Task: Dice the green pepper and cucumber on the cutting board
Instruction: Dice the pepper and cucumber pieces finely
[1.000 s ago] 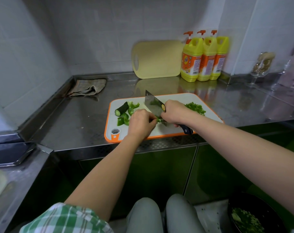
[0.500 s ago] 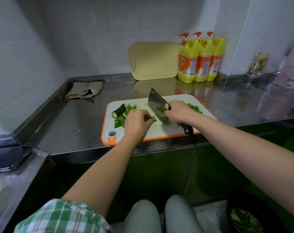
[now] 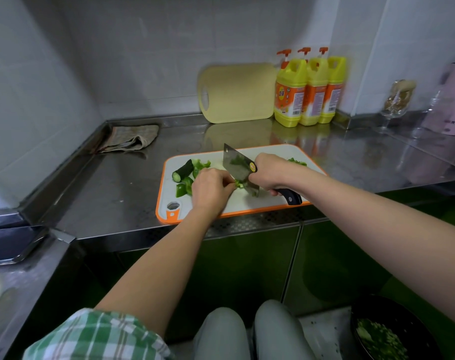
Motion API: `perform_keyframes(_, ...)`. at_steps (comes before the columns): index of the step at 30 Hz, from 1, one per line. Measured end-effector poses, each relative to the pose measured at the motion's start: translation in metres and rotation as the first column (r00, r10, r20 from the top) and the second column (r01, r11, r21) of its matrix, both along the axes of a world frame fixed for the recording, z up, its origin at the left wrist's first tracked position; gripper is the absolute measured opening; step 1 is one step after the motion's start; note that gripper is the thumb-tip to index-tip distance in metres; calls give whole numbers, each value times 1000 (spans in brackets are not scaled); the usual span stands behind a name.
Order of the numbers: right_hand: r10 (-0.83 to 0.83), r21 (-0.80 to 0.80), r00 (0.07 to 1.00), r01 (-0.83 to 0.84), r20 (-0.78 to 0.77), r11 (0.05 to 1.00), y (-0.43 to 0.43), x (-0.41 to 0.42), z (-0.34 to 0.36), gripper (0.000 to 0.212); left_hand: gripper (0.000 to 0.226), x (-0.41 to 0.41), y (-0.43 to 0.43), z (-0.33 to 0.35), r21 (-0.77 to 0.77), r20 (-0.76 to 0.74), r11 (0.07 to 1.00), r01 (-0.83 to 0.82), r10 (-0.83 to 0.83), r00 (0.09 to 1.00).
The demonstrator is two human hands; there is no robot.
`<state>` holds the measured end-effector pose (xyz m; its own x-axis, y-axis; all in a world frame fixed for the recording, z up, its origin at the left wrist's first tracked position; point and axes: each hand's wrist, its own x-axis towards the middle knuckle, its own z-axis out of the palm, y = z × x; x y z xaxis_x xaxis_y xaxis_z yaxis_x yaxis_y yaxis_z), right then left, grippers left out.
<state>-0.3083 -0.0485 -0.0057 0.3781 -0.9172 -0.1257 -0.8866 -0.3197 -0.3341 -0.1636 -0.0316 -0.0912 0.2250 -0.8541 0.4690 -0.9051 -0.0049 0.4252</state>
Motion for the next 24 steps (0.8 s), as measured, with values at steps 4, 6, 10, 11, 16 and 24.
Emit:
perform_keyframes(4, -39, -49, 999, 40, 23, 998, -1, 7, -11, 15, 13, 0, 1, 0, 6, 4, 1000, 0, 0, 1000)
perform_keyframes(6, -50, -95, 997, 55, 53, 994, -2, 12, -17, 20, 13, -1, 3, 0, 4, 18, 1000, 3, -3, 1000)
perform_keyframes(10, -56, -132, 994, 68, 92, 989, -3, 13, -21, 18, 15, -1, 7, 0, 1, 25, 1000, 10, -10, 1000)
perform_keyframes(11, -58, -128, 992, 73, 116, 989, -4, 12, -21, 18, 15, 0, 7, -1, 0, 22, 1000, 10, -10, 1000)
perform_keyframes(16, -48, -100, 982, 67, 180, 993, -4, 0, -6, 14, 14, 0, 7, 0, 2, 27, 1000, 5, -5, 1000)
perform_keyframes(24, 0, -34, 998, 2, 64, 999, 3, 3, -9, 18, 14, -2, 5, 2, 14, 35, 1000, -11, 11, 999)
